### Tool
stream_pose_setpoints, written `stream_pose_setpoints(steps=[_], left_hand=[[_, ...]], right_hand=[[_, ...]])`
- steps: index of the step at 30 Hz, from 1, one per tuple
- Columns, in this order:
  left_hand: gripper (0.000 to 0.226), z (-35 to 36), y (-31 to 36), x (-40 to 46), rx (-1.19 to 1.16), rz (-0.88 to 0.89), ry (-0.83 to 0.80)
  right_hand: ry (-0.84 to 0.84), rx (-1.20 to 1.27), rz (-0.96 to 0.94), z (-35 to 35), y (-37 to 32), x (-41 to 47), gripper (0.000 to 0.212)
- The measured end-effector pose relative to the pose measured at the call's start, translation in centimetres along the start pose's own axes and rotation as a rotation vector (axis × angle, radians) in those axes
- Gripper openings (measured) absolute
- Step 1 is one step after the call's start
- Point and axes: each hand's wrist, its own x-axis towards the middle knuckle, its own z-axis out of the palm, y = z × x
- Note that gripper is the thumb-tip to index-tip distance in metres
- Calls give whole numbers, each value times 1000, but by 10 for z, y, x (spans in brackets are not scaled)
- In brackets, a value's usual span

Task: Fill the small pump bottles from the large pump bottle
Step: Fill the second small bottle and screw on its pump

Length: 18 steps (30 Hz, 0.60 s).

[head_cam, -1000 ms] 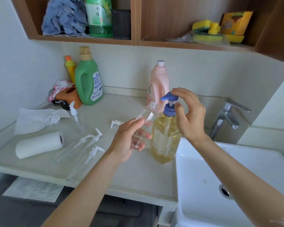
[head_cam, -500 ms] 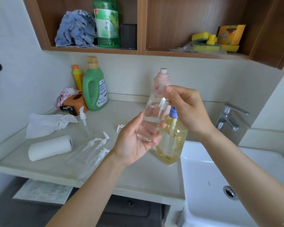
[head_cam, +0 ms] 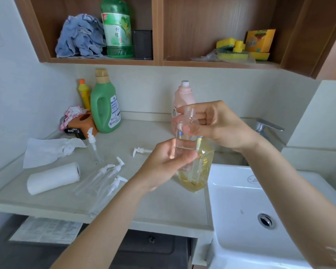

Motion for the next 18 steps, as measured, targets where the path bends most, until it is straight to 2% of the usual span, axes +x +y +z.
stream_pose_setpoints(steps=[2,3,5,6,8,10,11,14,18], left_hand=[[75,-4,-1,1,-160,-80,-129],[78,-4,-2,2,-188,-80,-137],[69,-2,-10,6,-143,-42,-55],[55,0,-15,9,-99,-27,12],[27,2,-26,16,7,-23,158],[19,-1,-38,22,146,-37,278],[22,-3,-44,25,202,-51,325],[35,-8,-58,32,329,-83,392],[32,-7,-60,37,435,-54,402]], right_hand=[[-64,49,8,-4,0,0,43],[-88,65,23,-6,1,1,44],[-83,79,48,-13,5,2,39],[-29,81,40,-17,9,4,32],[203,32,16,-29,20,10,25],[465,-196,12,-38,36,14,26],[528,-337,23,-41,46,15,27],[461,-584,42,-43,73,13,25],[414,-592,-3,-39,88,15,25]])
